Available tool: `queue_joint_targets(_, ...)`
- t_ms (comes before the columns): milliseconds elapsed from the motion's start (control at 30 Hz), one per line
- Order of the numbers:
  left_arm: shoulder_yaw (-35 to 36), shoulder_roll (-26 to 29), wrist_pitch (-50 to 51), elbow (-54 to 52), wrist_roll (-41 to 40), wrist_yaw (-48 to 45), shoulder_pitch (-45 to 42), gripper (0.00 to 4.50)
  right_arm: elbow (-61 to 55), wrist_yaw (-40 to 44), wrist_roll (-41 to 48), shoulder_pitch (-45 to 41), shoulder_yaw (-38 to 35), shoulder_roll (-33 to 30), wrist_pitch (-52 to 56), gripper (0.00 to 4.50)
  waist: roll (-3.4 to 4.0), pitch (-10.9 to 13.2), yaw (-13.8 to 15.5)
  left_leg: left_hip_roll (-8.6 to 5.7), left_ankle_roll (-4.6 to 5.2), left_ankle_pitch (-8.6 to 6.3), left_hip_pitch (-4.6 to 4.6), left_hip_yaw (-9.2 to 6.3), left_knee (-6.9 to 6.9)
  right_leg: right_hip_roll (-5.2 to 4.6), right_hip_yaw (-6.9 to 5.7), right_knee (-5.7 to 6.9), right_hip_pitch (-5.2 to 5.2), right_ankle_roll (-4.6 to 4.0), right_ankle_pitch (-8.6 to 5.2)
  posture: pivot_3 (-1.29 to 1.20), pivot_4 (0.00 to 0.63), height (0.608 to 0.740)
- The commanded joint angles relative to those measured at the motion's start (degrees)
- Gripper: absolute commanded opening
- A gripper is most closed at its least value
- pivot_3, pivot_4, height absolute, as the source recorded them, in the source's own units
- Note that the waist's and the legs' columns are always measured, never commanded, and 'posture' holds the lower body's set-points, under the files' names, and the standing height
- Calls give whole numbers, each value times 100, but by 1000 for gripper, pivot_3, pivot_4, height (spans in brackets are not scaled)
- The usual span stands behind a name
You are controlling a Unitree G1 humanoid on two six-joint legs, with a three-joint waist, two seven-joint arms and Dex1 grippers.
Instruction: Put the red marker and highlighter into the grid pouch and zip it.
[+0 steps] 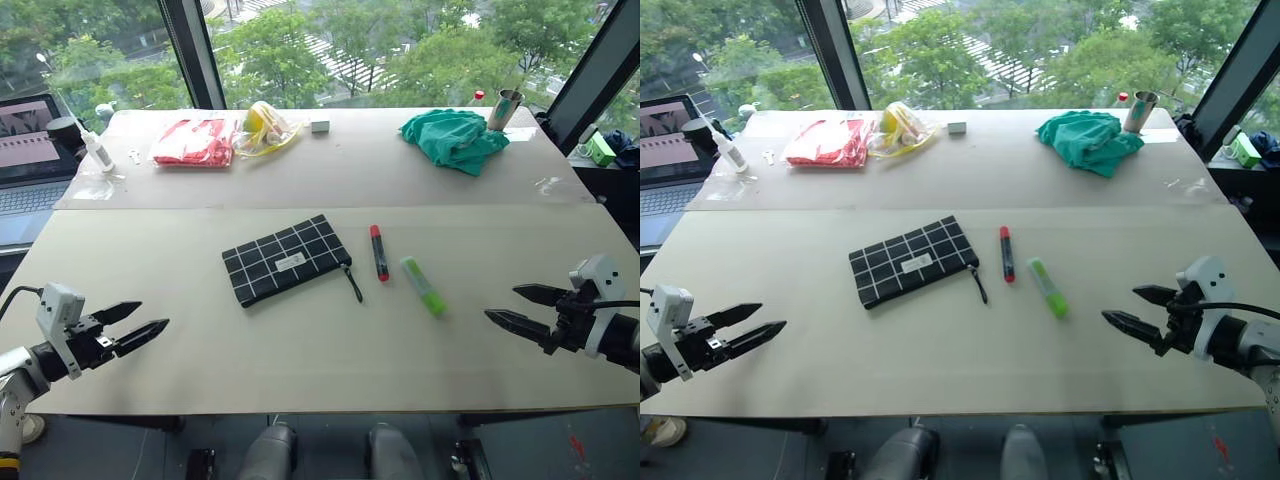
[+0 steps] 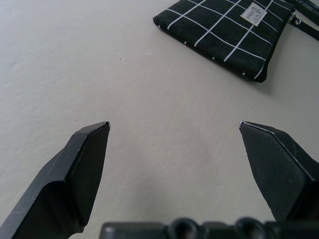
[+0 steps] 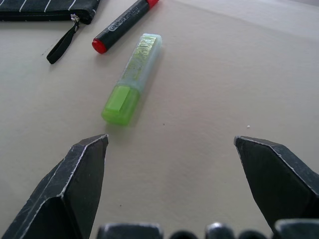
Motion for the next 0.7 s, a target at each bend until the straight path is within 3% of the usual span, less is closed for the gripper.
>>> queue_joint_targets(33, 134, 16, -57, -78, -11, 125, -128, 4500, -106, -21, 33, -45, -54, -35, -30, 4471, 0, 0, 0, 0, 0, 0, 0, 0, 0, 0, 0, 0, 0, 0, 0, 0, 150, 740)
queue_joint_targets(267, 236, -197, -280, -33, -316, -1, -575, 4500, -147, -167, 31, -101, 40, 71, 2, 4471, 0, 0, 6, -2, 0, 0, 0, 1, 0, 0, 0, 1, 0, 0, 0, 0, 150, 740)
queue_joint_targets(400, 230, -467, -1810, 195, -13, -486, -851, 4500, -68, -359, 180, -456, 57, 97, 194, 4471, -1, 0, 3, -6, -4, 3, -1, 2, 4, 1, -5, 3, 0, -3, 2, 0, 150, 740)
queue_joint_targets(433, 132, -504, -2196, 235, 152, -596, -840, 4500, -74, -373, 264, -613, 61, 106, 252, 3971, 1, -1, -9, -6, -4, 2, -1, 2, 3, 1, -4, 2, 0, -3, 2, 0, 150, 740)
queue_joint_targets(533, -115, -579, -3060, 403, 511, -763, -869, 4500, -361, -265, 560, -865, 149, 82, 481, 3087, 1, -1, -35, -2, -4, 3, 3, 8, -1, 1, 2, -1, -2, -4, 2, 0, 150, 740)
queue_joint_targets(700, -437, -546, -4055, 704, 887, -949, -1058, 4500, -951, -270, 1014, -1570, 839, 293, 884, 1351, 0, -1, -17, -2, -4, 3, 0, 6, 0, 1, -2, -2, -2, -4, 2, 0, 150, 740)
